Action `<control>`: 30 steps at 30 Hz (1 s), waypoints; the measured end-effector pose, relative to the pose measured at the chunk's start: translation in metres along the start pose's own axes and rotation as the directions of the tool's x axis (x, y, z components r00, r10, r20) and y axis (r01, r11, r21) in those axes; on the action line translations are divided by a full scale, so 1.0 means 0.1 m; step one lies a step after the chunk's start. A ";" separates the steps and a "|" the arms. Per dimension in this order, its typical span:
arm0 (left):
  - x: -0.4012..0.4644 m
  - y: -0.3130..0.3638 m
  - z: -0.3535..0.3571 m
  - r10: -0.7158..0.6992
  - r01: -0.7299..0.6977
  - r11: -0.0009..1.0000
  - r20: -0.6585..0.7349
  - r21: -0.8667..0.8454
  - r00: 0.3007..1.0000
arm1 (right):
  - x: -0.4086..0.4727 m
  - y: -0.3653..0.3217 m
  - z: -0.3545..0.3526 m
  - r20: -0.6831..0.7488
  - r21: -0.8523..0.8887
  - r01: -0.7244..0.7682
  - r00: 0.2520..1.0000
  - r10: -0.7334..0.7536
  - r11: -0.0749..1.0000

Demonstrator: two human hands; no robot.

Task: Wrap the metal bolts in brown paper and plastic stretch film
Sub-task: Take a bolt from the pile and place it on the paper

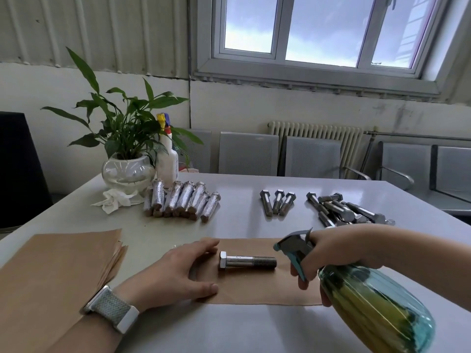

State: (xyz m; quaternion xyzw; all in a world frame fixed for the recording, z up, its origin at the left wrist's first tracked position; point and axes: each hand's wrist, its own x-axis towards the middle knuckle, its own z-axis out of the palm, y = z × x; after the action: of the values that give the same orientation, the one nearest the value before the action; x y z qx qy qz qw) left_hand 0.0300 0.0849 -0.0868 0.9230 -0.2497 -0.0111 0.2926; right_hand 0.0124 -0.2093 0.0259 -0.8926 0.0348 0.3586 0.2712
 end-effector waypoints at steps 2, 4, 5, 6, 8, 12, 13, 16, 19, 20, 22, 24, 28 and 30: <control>0.00 0.00 0.00 -0.004 0.004 1.000 0.001 -0.006 1.000 | -0.04 -0.03 -0.11 -0.011 0.037 0.057 0.998 -0.057 0.998; 0.00 0.00 0.01 -0.002 0.002 1.000 0.001 -0.003 1.000 | -0.06 -0.05 -0.31 -0.105 0.131 0.154 0.984 -0.141 0.979; 0.00 0.00 0.01 0.000 0.000 1.000 -0.001 0.001 1.000 | -0.05 -0.08 -0.43 -0.173 0.179 0.224 0.966 -0.194 0.958; 0.00 0.00 0.02 0.001 -0.001 1.000 -0.005 0.005 1.000 | -0.02 -0.11 -0.55 -0.250 0.221 0.302 0.937 -0.246 0.927; -0.01 0.00 0.01 -0.004 0.004 1.000 -0.007 0.010 1.000 | 0.12 -0.21 -0.75 -0.429 0.252 0.450 0.846 -0.318 0.857; 0.00 0.00 0.00 -0.012 0.012 1.000 -0.003 0.020 1.000 | 0.65 -0.36 -0.84 -0.684 0.267 0.650 0.648 -0.335 0.711; 0.00 0.00 0.00 -0.014 0.014 1.000 -0.005 0.024 1.000 | 0.79 -0.39 -0.80 -0.718 0.254 0.682 0.608 -0.339 0.686; 0.01 0.00 0.00 -0.023 0.023 0.999 -0.002 0.023 1.000 | 1.16 -0.51 -0.67 -0.779 0.195 0.754 0.508 -0.368 0.627; 0.01 0.00 -0.02 -0.023 0.023 0.999 0.003 0.022 1.000 | 1.39 -0.64 -0.56 -0.795 0.151 0.761 0.472 -0.380 0.631; 0.01 0.00 -0.02 -0.024 0.024 1.000 0.006 0.020 1.000 | 1.45 -0.65 -0.54 -0.799 0.138 0.750 0.471 -0.374 0.647; 0.01 0.00 -0.02 -0.023 0.023 1.000 0.009 0.017 1.000 | 1.54 -0.67 -0.50 -0.807 0.129 0.728 0.472 -0.355 0.673; 0.01 0.00 -0.02 -0.026 0.026 1.000 0.013 0.015 1.000 | 1.55 -0.65 -0.51 -0.802 0.126 0.710 0.484 -0.350 0.693; 0.01 -0.01 -0.01 -0.001 0.001 1.000 0.000 0.016 1.000 | 1.32 -0.49 -0.53 -0.717 0.142 0.689 0.567 -0.406 0.711; 0.00 -0.02 -0.01 -0.004 0.004 1.000 0.001 0.011 1.000 | 1.06 -0.34 -0.45 -0.756 0.069 0.683 0.511 -0.409 0.727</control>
State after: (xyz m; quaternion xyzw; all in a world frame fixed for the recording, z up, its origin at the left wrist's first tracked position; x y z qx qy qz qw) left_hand 0.0308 0.0865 -0.0868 0.9251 -0.2481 -0.0108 0.2873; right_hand 0.1273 -0.1896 -0.0015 -0.8551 -0.0896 -0.1241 0.4953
